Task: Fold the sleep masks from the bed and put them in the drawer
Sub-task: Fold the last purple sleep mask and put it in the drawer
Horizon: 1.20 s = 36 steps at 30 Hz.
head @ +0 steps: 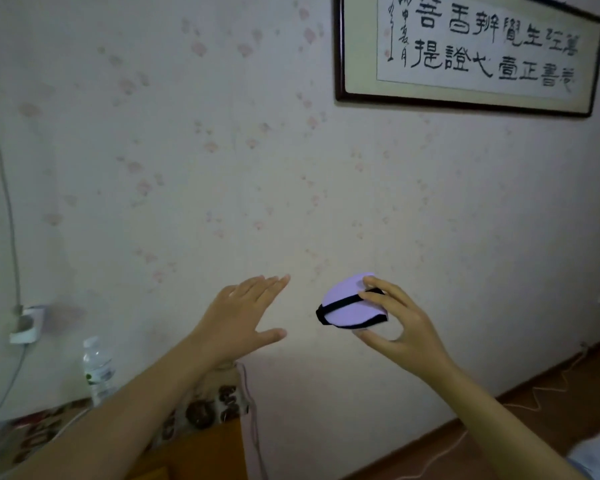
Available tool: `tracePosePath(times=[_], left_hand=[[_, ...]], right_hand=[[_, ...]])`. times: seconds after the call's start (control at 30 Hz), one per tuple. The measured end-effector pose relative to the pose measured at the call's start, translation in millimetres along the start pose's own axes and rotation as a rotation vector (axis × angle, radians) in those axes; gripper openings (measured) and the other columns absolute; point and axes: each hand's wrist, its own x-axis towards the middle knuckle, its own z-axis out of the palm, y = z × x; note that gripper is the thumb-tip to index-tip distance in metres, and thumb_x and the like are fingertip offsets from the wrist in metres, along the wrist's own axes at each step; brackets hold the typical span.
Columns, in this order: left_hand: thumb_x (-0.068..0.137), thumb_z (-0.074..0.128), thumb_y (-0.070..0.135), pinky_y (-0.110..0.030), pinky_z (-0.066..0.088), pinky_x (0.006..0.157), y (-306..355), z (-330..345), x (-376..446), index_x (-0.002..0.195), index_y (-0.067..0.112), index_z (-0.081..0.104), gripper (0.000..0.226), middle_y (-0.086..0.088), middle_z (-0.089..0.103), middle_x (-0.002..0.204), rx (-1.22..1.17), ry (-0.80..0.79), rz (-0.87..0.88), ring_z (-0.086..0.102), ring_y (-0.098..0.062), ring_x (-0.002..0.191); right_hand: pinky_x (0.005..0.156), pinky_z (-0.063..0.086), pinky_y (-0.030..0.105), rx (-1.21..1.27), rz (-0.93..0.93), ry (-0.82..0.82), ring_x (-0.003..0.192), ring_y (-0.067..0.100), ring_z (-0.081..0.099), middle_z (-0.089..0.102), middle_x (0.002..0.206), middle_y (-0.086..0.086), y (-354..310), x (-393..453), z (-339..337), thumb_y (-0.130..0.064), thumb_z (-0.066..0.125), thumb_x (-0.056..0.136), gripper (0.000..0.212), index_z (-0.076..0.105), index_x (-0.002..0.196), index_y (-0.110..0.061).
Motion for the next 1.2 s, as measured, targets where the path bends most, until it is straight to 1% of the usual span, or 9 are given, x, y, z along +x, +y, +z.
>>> tracePosePath(times=[0.17, 0.27, 0.4, 0.5, 0.6, 0.67, 0.8, 1.0, 1.2], left_hand=[[0.087, 0.039, 0.067, -0.036, 0.018, 0.112, -50, 67, 110, 0.149, 0.035, -0.009, 0.084, 0.007, 0.009, 0.160, 0.001, -0.038, 0.117, 0.010, -0.013, 0.145], [0.087, 0.040, 0.066, -0.036, 0.018, 0.112, -66, 115, 177, 0.149, 0.036, -0.007, 0.083, 0.008, 0.010, 0.160, -0.050, -0.040, 0.207, 0.010, -0.013, 0.145], [0.087, 0.041, 0.064, -0.036, 0.019, 0.111, -71, 168, 260, 0.150, 0.035, -0.005, 0.083, 0.007, 0.012, 0.159, -0.116, -0.045, 0.329, 0.012, -0.014, 0.145], [0.087, 0.043, 0.064, -0.038, 0.023, 0.111, -59, 204, 316, 0.150, 0.034, -0.002, 0.083, 0.006, 0.014, 0.159, -0.193, -0.058, 0.373, 0.015, -0.014, 0.144], [0.087, 0.043, 0.064, -0.039, 0.025, 0.112, -35, 238, 366, 0.150, 0.034, -0.002, 0.083, 0.006, 0.014, 0.159, -0.257, -0.094, 0.426, 0.015, -0.013, 0.144], [0.087, 0.043, 0.064, -0.039, 0.025, 0.112, -12, 261, 400, 0.150, 0.034, -0.003, 0.084, 0.006, 0.014, 0.159, -0.287, -0.097, 0.479, 0.014, -0.013, 0.144], [0.087, 0.043, 0.063, -0.039, 0.022, 0.113, 45, 299, 472, 0.150, 0.034, -0.007, 0.084, 0.006, 0.010, 0.160, -0.323, -0.086, 0.601, 0.011, -0.014, 0.145], [0.088, 0.041, 0.063, -0.038, 0.017, 0.113, 144, 350, 600, 0.150, 0.034, -0.006, 0.083, 0.006, 0.008, 0.160, -0.340, -0.025, 0.713, 0.008, -0.013, 0.145], [0.088, 0.041, 0.063, -0.039, 0.017, 0.113, 234, 385, 742, 0.150, 0.034, -0.003, 0.082, 0.006, 0.011, 0.159, -0.346, -0.007, 0.784, 0.009, -0.013, 0.145]], right_hand=[[0.097, 0.049, 0.029, -0.111, 0.033, 0.058, 0.128, 0.010, 0.049, 0.051, 0.138, -0.006, 91, 36, 43, -0.044, 0.068, 0.082, 0.049, 0.060, 0.124, -0.020], [0.097, 0.050, 0.034, -0.197, 0.099, 0.089, 0.127, 0.010, 0.050, 0.052, 0.137, -0.005, 140, 52, 56, -0.043, 0.068, 0.081, 0.049, 0.061, 0.123, -0.018], [0.097, 0.051, 0.039, -0.285, 0.180, 0.084, 0.128, 0.013, 0.049, 0.051, 0.138, -0.003, 193, 69, 56, -0.045, 0.068, 0.082, 0.051, 0.060, 0.124, -0.017], [0.100, 0.048, 0.037, -0.360, 0.258, 0.072, 0.130, 0.013, 0.047, 0.049, 0.140, -0.001, 223, 76, 39, -0.040, 0.070, 0.081, 0.053, 0.059, 0.126, -0.015], [0.102, 0.045, 0.029, -0.445, 0.324, 0.063, 0.132, 0.010, 0.044, 0.046, 0.143, -0.002, 251, 74, 14, -0.036, 0.072, 0.080, 0.055, 0.057, 0.128, -0.015], [0.102, 0.045, 0.026, -0.525, 0.361, 0.061, 0.132, 0.008, 0.044, 0.045, 0.144, -0.003, 272, 71, -8, -0.039, 0.069, 0.080, 0.055, 0.056, 0.128, -0.017], [0.102, 0.046, 0.027, -0.654, 0.435, 0.081, 0.131, 0.006, 0.044, 0.046, 0.144, -0.002, 329, 62, -58, -0.041, 0.069, 0.080, 0.056, 0.056, 0.129, -0.018], [0.103, 0.044, 0.025, -0.736, 0.481, 0.101, 0.131, 0.007, 0.044, 0.046, 0.142, -0.001, 448, 61, -124, -0.049, 0.061, 0.080, 0.059, 0.057, 0.128, -0.015], [0.101, 0.045, 0.022, -0.767, 0.516, 0.091, 0.131, 0.003, 0.042, 0.044, 0.144, -0.006, 574, 86, -197, -0.044, 0.066, 0.081, 0.056, 0.056, 0.130, -0.019]])
